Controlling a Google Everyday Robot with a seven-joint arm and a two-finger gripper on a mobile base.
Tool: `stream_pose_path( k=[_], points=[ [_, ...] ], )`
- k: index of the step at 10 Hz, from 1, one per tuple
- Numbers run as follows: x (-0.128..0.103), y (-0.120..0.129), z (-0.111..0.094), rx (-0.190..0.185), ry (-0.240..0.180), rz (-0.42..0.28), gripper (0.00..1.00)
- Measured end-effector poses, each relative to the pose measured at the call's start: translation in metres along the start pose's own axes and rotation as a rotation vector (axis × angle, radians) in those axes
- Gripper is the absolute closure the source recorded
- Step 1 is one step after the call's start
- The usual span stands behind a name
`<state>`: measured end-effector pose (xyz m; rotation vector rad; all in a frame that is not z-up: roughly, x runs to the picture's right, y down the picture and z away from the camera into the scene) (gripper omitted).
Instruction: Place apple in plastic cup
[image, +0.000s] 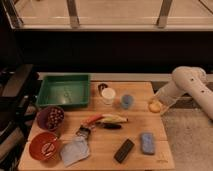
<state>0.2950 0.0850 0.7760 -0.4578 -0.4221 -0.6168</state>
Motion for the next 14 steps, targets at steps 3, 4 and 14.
stream_pose_path(
  k=[3, 4, 14],
  points=[
    [0.030, -0.035, -0.016, 0.049, 0.056, -0.052, 0.90],
    [0.027, -0.048, -0.015, 0.067, 0.055, -0.079, 0.78],
    [-0.079, -0.155, 0.003, 0.177, -0.086, -0.357, 0.20]
  ],
)
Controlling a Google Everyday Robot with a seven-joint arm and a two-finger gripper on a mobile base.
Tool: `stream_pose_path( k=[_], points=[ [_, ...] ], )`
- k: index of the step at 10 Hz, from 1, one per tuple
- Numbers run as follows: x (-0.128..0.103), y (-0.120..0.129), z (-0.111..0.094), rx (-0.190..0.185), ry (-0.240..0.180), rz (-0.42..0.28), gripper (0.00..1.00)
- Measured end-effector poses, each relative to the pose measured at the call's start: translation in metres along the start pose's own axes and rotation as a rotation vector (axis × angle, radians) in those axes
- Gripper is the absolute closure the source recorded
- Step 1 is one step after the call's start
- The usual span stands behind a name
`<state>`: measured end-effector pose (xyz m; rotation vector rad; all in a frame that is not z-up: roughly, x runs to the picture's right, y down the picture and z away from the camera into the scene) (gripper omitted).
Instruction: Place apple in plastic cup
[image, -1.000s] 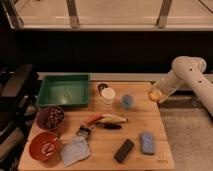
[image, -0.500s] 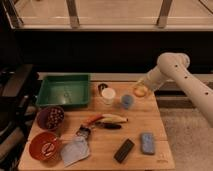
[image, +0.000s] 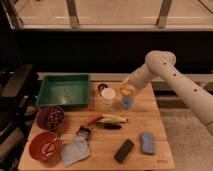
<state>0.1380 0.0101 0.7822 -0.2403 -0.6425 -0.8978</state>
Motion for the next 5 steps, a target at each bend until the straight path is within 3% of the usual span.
stream_pose_path(
  k=[3, 5],
  points=[
    [0.006, 0.015, 0.028, -0.014, -0.032, 0.027, 0.20],
    [0.015, 0.027, 0.031, -0.008, -0.043, 0.064, 0.20]
  ],
)
